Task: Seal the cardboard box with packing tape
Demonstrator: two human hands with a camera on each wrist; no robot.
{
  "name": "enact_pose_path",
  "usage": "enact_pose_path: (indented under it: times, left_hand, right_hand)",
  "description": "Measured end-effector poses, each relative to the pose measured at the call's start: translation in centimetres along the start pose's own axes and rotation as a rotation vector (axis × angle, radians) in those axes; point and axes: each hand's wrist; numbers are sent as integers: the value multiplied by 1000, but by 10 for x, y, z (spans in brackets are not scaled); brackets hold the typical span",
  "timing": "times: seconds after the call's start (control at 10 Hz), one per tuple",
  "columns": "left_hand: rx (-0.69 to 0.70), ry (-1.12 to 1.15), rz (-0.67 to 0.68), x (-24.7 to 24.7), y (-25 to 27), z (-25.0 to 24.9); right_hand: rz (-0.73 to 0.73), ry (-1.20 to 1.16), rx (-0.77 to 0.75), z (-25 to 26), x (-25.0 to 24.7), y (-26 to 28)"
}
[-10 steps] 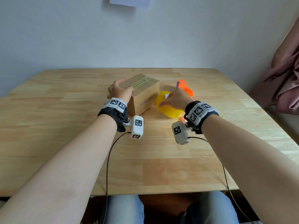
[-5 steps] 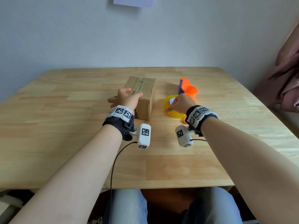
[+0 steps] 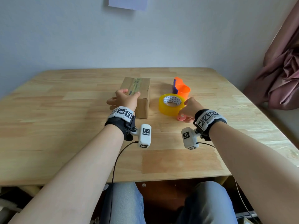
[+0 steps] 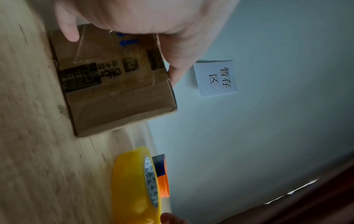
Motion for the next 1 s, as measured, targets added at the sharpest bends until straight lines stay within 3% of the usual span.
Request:
enact_pose_path:
  times: [0.3,0.5,0.8,0.9,1.0]
  left_hand:
    - [-18,-27,2,-7,8,0]
    - [9,-101,-36,-14,8,1]
    - [34,-131,-86,-22,7,-1]
    - [13,-154,-65,-26,10,-1]
    - [51,-127,-92,-33,11,-15]
  right_hand:
    - [61,143,-96,2,12,16]
    - [136,203,-313,11,44,23]
    - [114,400,-449,47,86,14]
    - [169,352,-423,55,76,20]
    - [136,177,-408,70,55,27]
Point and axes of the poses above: each hand's wrist, its own y-axis away from the middle knuckle, its own x-axis out of the palm, z = x × y, and after that the axes turned 12 degrees about -y, right-handed
